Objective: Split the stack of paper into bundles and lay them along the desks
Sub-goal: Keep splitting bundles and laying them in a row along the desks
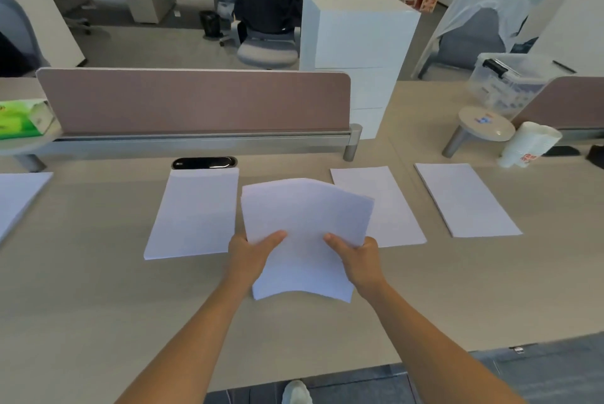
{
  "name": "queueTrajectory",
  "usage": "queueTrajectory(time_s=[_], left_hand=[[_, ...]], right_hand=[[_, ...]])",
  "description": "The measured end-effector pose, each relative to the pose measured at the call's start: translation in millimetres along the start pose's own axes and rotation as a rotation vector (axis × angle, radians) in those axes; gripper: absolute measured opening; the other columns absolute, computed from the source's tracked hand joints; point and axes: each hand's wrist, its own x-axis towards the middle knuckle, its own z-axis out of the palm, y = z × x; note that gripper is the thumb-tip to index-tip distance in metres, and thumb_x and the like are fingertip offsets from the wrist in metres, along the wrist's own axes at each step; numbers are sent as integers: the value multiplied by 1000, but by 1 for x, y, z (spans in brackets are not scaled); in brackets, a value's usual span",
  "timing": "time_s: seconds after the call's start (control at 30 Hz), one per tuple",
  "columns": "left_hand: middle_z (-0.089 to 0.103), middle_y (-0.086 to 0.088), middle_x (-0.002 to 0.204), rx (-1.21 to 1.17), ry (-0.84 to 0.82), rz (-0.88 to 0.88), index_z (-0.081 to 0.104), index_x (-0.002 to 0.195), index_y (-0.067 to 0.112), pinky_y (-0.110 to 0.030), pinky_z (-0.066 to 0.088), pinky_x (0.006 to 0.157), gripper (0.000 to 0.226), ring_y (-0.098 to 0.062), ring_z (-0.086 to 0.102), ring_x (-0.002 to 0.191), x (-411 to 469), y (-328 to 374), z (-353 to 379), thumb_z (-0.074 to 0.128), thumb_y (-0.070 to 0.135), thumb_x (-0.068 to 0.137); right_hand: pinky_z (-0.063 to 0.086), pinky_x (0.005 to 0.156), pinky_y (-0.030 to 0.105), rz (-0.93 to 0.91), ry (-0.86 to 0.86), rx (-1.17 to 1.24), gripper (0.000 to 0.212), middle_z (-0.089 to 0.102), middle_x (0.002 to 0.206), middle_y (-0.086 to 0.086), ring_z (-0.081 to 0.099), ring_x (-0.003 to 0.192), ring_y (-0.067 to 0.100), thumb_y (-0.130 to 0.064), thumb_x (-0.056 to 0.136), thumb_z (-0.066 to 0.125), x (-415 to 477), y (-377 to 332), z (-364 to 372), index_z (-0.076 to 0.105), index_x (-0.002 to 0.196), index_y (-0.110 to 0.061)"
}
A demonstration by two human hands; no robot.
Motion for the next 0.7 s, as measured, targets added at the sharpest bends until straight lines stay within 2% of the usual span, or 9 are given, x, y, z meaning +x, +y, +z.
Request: queueTrajectory(time_s=[0.1,0.17,0.23,0.37,0.4,0.47,0.53,0.63,0.7], left_hand=[[69,8,72,189,-70,117,67,73,20,-25,48,54,26,-9,65,67,-12,38,12,80,43,72],[69,9,75,177,-106,180,69,79,22,-23,48,56,24,-7,65,69,-14,63,28,78,44,74],[71,10,78,104,-135,190,69,77,23,-27,53,63,25,-9,67,72,-17,82,50,79,46,73],[73,14,70,-145,-218,210,71,77,21,-19,54,59,11,-8,70,71,-32,111,107,80,29,76],[74,13,74,-186,-225,222,72,80,20,-21,54,60,10,-11,71,74,-36,118,124,79,27,78],[74,10,81,-231,-196,253,70,83,21,-26,55,65,11,-15,71,79,-44,130,164,75,31,81],[72,10,79,-157,-94,330,68,78,24,-29,53,66,21,-14,69,78,-53,140,211,69,45,84],[60,9,59,-23,72,509,57,62,23,-25,43,53,38,-11,59,59,-77,157,291,57,49,90],[53,11,53,3,119,616,50,59,26,-22,38,51,41,-9,53,52,-92,169,344,51,51,91]], right_hand=[[61,73,47,-5,24,-46,17,78,81,8,75,76,29,-21,74,85,-7,-37,-26,76,76,-7],[62,67,39,-47,37,-59,12,78,85,7,75,75,24,-18,75,84,-10,-65,-48,76,78,-9],[59,59,28,-90,52,-74,9,79,84,4,75,69,14,-16,76,83,-9,-91,-76,75,79,-14],[61,70,39,-163,87,-149,36,78,90,5,75,80,22,-39,71,84,1,-129,-139,76,90,-9],[61,68,38,-192,95,-149,36,78,90,4,75,80,22,-41,74,82,3,-136,-156,76,90,-9],[57,61,30,-241,113,-130,25,76,84,-1,73,74,15,-37,84,74,7,-146,-193,75,87,-12],[56,60,28,-281,140,-91,20,76,79,-6,73,72,11,-34,89,69,12,-151,-233,75,85,-15],[55,59,23,-347,222,-33,22,72,71,-10,69,66,5,-29,93,64,26,-150,-304,72,81,-12],[52,57,24,-376,269,-4,28,67,68,-7,64,62,6,-29,94,63,36,-150,-351,68,73,-11]])
